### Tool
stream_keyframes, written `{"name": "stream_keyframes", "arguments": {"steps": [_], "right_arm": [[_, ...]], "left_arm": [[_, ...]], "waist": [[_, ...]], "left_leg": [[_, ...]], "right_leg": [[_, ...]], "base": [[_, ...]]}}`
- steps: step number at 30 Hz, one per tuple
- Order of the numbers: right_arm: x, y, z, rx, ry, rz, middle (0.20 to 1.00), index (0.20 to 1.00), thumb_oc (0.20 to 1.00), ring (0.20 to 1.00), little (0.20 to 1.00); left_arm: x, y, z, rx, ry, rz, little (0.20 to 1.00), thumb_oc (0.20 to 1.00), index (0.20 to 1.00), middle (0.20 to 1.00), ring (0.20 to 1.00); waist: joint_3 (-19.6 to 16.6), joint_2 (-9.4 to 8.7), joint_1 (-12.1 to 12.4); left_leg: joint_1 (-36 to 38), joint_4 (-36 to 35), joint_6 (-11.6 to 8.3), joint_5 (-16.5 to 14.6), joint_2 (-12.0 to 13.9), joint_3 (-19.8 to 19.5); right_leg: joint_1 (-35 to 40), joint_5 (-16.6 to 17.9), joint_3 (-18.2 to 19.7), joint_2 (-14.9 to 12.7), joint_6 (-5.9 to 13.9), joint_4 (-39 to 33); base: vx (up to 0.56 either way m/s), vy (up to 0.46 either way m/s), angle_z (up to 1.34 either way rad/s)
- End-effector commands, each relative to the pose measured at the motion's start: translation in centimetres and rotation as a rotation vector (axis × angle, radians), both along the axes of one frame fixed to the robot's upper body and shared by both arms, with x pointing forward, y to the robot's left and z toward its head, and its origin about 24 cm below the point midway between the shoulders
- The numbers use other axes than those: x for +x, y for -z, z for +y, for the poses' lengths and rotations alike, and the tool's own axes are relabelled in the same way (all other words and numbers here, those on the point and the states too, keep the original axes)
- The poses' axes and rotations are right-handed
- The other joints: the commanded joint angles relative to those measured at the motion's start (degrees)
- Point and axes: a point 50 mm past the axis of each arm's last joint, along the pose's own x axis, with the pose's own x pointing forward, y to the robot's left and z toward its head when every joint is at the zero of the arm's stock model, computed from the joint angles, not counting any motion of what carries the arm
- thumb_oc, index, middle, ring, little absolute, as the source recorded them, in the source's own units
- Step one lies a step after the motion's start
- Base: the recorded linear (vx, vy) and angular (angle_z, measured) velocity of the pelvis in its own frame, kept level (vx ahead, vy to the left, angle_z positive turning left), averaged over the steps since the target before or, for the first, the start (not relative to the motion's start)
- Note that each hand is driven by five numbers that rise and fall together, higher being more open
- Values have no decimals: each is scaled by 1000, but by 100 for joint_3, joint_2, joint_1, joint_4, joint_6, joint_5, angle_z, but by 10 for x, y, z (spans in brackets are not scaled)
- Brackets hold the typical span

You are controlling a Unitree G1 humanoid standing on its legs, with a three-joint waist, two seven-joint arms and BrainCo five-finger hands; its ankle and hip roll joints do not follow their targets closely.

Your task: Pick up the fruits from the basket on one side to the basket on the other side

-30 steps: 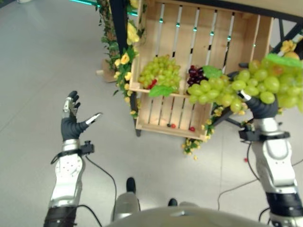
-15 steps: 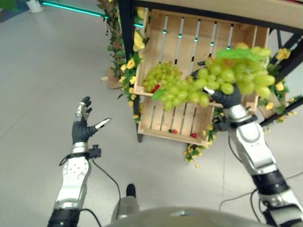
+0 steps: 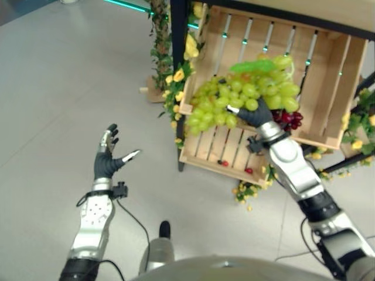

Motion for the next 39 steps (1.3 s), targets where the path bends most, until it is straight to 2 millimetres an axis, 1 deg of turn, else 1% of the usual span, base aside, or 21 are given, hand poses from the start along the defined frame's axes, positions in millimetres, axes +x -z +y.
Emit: {"name": "stream_keyframes", "arguments": {"steps": [1, 5, 6, 7, 9, 11, 13, 14, 21, 26, 28, 29, 30, 32, 39], "right_arm": [[5, -57, 3, 48, 9, -233, 200, 200, 200, 200, 200], [22, -74, 2, 41, 58, -255, 200, 200, 200, 200, 200], [29, -87, 3, 12, 78, -280, 200, 200, 200, 200, 200], [29, -87, 3, 11, 77, -282, 200, 200, 200, 200, 200], [36, -100, 0, 2, 115, -306, 200, 200, 200, 200, 200], [43, -107, -1, 29, 140, -300, 200, 200, 200, 200, 200], [50, -119, 0, 33, 163, -307, 200, 200, 200, 200, 200], [50, -119, 0, 33, 162, -308, 200, 200, 200, 200, 200], [54, -141, -5, 44, 213, -357, 200, 200, 200, 200, 200], [57, -143, -8, 52, 242, -361, 200, 200, 200, 200, 200], [59, -140, -8, 39, 250, -347, 200, 200, 200, 200, 200], [59, -138, -8, 40, 251, -339, 228, 228, 228, 228, 228], [60, -136, -8, 37, 248, -333, 1000, 1000, 1000, 1000, 1000], [60, -133, -7, 32, 238, -315, 1000, 1000, 1000, 1000, 1000], [61, -131, -9, 38, 244, -304, 1000, 1000, 1000, 1000, 1000]], "left_arm": [[11, -23, 1, 18, 43, -102, 1000, 1000, 1000, 1000, 1000], [12, -25, 1, 10, 50, -107, 1000, 1000, 1000, 1000, 1000], [14, -26, 1, 14, 59, -109, 1000, 1000, 1000, 1000, 1000], [14, -27, 1, 13, 58, -111, 1000, 1000, 1000, 1000, 1000], [14, -28, 1, 11, 67, -112, 1000, 1000, 1000, 1000, 1000], [15, -27, 1, 1, 65, -114, 1000, 1000, 1000, 1000, 1000], [16, -27, 2, -2, 67, -111, 1000, 1000, 1000, 1000, 1000], [16, -28, 2, -3, 66, -112, 1000, 1000, 1000, 1000, 1000], [17, -28, 5, 7, 52, -109, 1000, 1000, 1000, 1000, 1000], [17, -28, 6, 4, 44, -111, 1000, 1000, 1000, 1000, 1000], [18, -28, 5, 5, 45, -111, 1000, 1000, 1000, 1000, 1000], [18, -28, 5, 5, 43, -112, 1000, 1000, 1000, 1000, 1000], [18, -28, 5, 3, 41, -112, 1000, 1000, 1000, 1000, 1000], [18, -28, 6, 5, 38, -109, 1000, 1000, 1000, 1000, 1000], [18, -28, 7, 7, 31, -110, 1000, 1000, 1000, 1000, 1000]], "waist": [[132, -24, 63], [215, -17, 113], [257, -16, 130], [265, -11, 127], [293, -7, 148], [323, 5, 170], [348, 21, 169], [353, 23, 166], [353, 47, 134], [363, 57, 114], [370, 59, 99], [376, 62, 96], [381, 64, 95], [401, 71, 89], [432, 66, 74]], "left_leg": [[195, 283, 21, -670, -14, -28], [129, 309, 14, -653, -18, -37], [78, 324, 12, -644, -21, -46], [74, 326, 12, -644, -20, -45], [31, 346, 14, -636, -23, -53], [-2, 361, 15, -627, -23, -54], [-25, 366, 13, -616, -19, -55], [-27, 367, 13, -616, -19, -54], [-40, 364, 12, -609, -27, -69], [-36, 361, 16, -610, -28, -67], [-33, 353, 16, -606, -26, -60], [-35, 352, 17, -604, -27, -61], [-40, 349, 19, -599, -25, -64], [-55, 355, 18, -595, -25, -73], [-88, 361, 14, -584, -22, -71]], "right_leg": [[-305, 88, -108, 163, 148, 201], [-375, 112, -113, 156, 144, 218], [-424, 122, -103, 159, 138, 227], [-429, 123, -101, 160, 137, 230], [-478, 138, -99, 157, 135, 239], [-513, 148, -94, 154, 131, 255], [-556, 150, -83, 149, 120, 286], [-558, 149, -83, 149, 120, 289], [-618, 144, -80, 141, 105, 366], [-656, 149, -71, 132, 109, 393], [-665, 151, -68, 129, 104, 399], [-673, 150, -74, 127, 102, 407], [-682, 151, -81, 124, 100, 408], [-695, 152, -82, 127, 99, 411], [-721, 163, -63, 128, 96, 397]], "base": [[0, 0, 0], [-22, -3, 0], [-47, -1, 0], [-44, -4, 0], [-17, -1, 0], [-33, 2, -3], [-17, 5, -2], [0, 0, 0], [-1, 1, 1], [0, 0, 0], [0, 0, 0], [0, 0, 0], [0, 0, 0], [0, 0, 0], [0, 0, 0]]}}
